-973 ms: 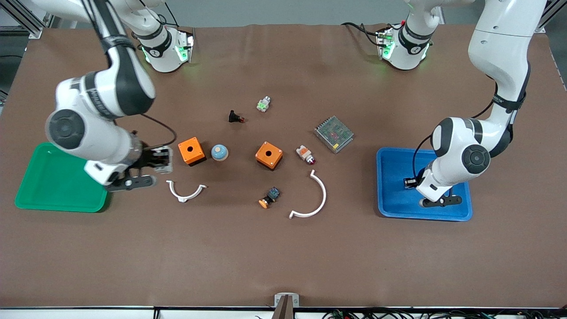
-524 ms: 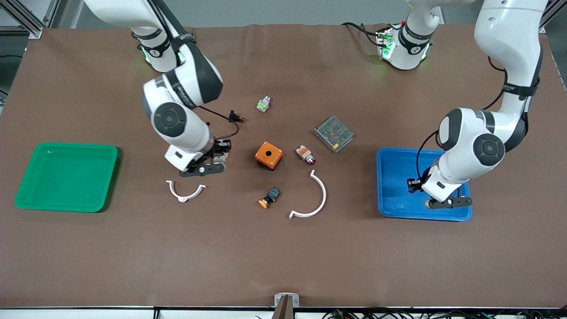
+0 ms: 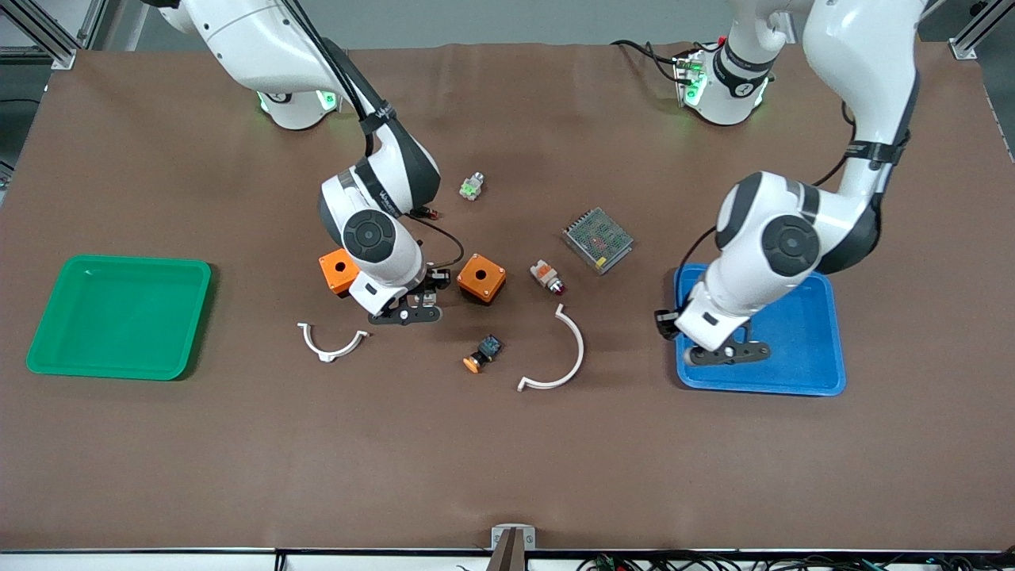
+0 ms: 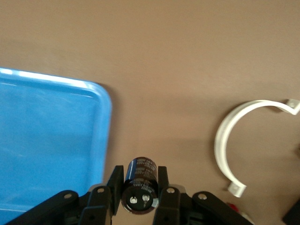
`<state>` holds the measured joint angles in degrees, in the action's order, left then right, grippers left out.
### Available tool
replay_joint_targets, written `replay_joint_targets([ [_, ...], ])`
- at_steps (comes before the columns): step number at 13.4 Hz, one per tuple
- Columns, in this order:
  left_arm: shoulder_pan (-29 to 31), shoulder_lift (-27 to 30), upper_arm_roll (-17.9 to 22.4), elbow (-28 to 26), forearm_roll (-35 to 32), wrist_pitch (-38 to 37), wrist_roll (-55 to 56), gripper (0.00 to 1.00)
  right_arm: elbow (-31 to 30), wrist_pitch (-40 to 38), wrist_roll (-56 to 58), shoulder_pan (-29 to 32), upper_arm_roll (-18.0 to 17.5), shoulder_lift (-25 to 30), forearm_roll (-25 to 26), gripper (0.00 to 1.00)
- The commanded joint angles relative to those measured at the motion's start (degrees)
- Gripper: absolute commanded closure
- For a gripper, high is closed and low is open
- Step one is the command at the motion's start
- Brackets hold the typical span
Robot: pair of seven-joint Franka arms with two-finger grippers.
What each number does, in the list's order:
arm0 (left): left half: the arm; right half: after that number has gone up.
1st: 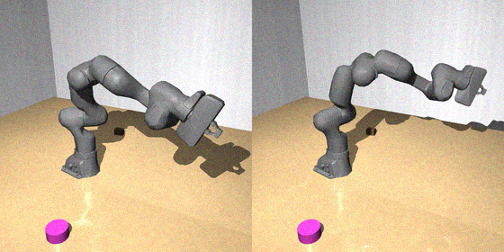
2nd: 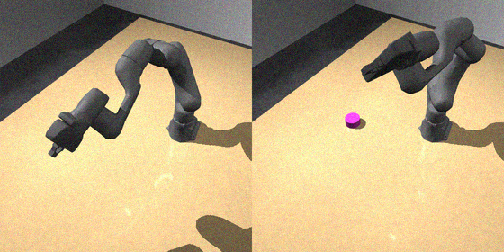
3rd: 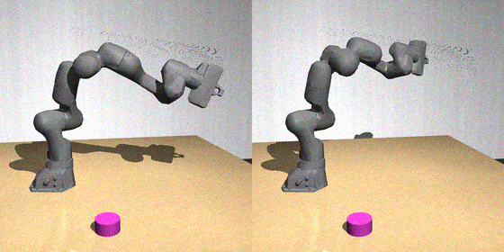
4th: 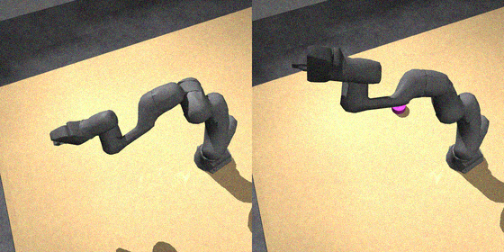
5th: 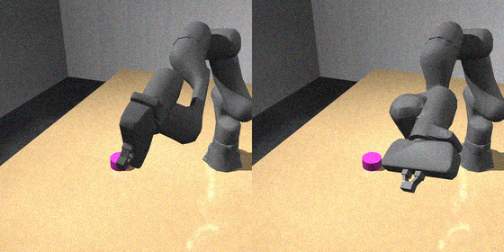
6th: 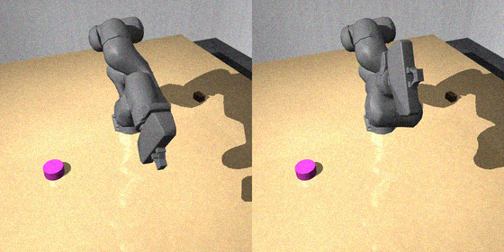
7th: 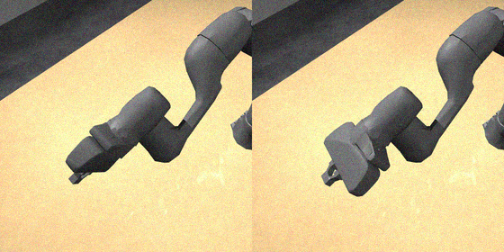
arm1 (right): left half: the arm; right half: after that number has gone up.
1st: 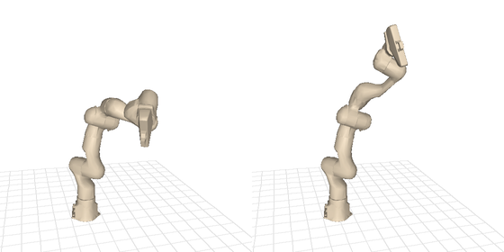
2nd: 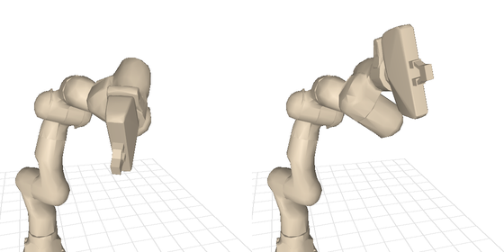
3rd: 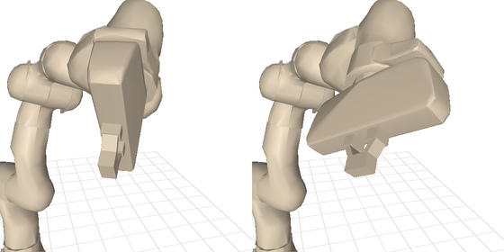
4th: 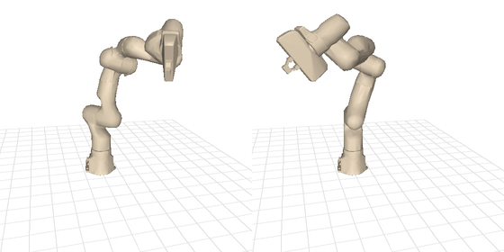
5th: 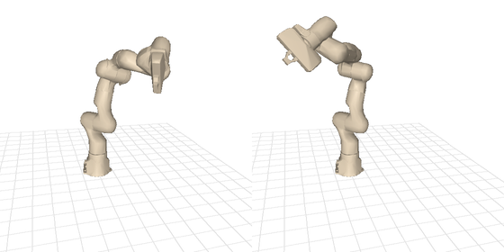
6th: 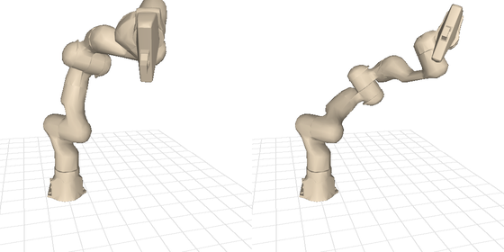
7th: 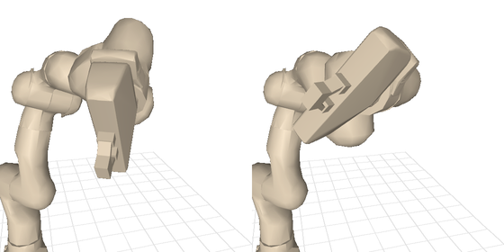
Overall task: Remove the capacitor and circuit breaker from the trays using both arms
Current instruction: 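Carry the breaker beside the orange box while the left gripper carries the capacitor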
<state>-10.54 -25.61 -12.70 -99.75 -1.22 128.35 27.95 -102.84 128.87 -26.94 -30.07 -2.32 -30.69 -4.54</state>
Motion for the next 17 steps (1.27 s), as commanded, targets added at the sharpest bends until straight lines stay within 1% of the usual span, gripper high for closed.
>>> replay_joint_targets([
  [1,-4.6,-5.0,0.2,5.3,0.6,-1.0,7.0,0.99,-1.7,4.1,-2.6,-0.3,0.7,-0.9,-1.5,0.82],
  [4,-9.8,-8.7,0.2,8.0,0.3,-0.7,15.3,0.99,-1.6,4.2,-6.4,-0.7,0.7,-1.0,-1.5,0.82],
  [8,-15.0,-10.0,0.3,8.8,0.3,-0.7,22.7,1.00,-1.5,4.1,-7.3,-0.8,0.7,-1.0,-1.5,0.80],
  [9,-15.6,-10.3,0.3,8.8,0.2,-0.6,23.9,1.00,-1.4,3.9,-7.6,-0.8,0.7,-0.9,-1.5,0.68],
  [10,-16.5,-11.1,0.3,9.0,0.1,-0.5,25.3,1.00,-1.2,3.4,-8.7,-0.9,0.7,-0.9,-1.5,0.39],
  [11,-17.9,-12.0,0.6,10.0,0.1,0.0,26.7,1.00,-1.2,3.2,-9.9,-1.4,0.7,-0.6,-1.4,0.06],
  [12,-19.2,-13.3,0.9,11.2,0.0,0.1,28.5,1.00,-1.2,1.8,-10.3,-1.8,0.8,0.2,-1.3,0.00],
  [13,-19.6,-14.7,1.1,12.8,0.0,0.3,29.3,1.00,-1.1,-0.8,-10.3,-1.8,0.8,1.4,-1.2,0.00],
  [15,-19.8,-17.3,1.2,15.9,-0.5,1.5,30.4,1.00,-0.8,-6.4,-10.1,-1.3,0.9,5.5,-1.1,0.00],
  [17,-19.7,-18.8,1.4,17.5,-3.4,1.6,30.5,0.99,-0.8,-13.4,-9.9,-0.7,1.3,11.1,-1.0,0.00],
])
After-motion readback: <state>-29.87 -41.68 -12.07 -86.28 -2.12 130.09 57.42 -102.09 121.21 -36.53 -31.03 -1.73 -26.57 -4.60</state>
